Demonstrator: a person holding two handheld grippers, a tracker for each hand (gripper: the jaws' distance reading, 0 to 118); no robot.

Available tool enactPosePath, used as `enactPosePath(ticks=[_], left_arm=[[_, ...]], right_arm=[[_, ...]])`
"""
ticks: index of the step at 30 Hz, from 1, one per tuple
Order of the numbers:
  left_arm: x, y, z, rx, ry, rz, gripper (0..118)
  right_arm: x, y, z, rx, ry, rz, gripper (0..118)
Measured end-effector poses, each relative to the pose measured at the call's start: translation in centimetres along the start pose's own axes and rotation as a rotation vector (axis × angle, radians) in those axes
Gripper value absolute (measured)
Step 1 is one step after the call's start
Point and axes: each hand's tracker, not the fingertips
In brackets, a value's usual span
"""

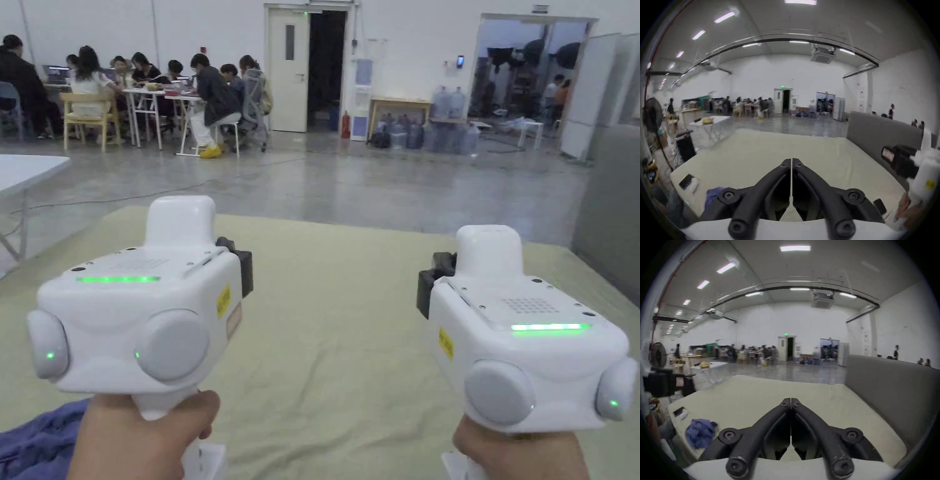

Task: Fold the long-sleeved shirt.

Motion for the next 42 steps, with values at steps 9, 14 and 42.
enactPosePath(ticks=[9,14,42], left_arm=[[-18.1,-0.5,5.6,-0.061,0.388,0.085,0],[-21.5,-4.5,3.2,-0.172,0.398,0.044,0],[-23.1,-10.4,-14.8,-0.614,0.069,0.320,0]], right_arm=[[-19.7,-0.7,-2.4,-0.069,0.640,-0.139,0],[-18.8,-2.5,-4.2,-0.136,0.648,-0.161,0],[-6.7,-8.0,-7.2,-0.359,0.390,-0.217,0]])
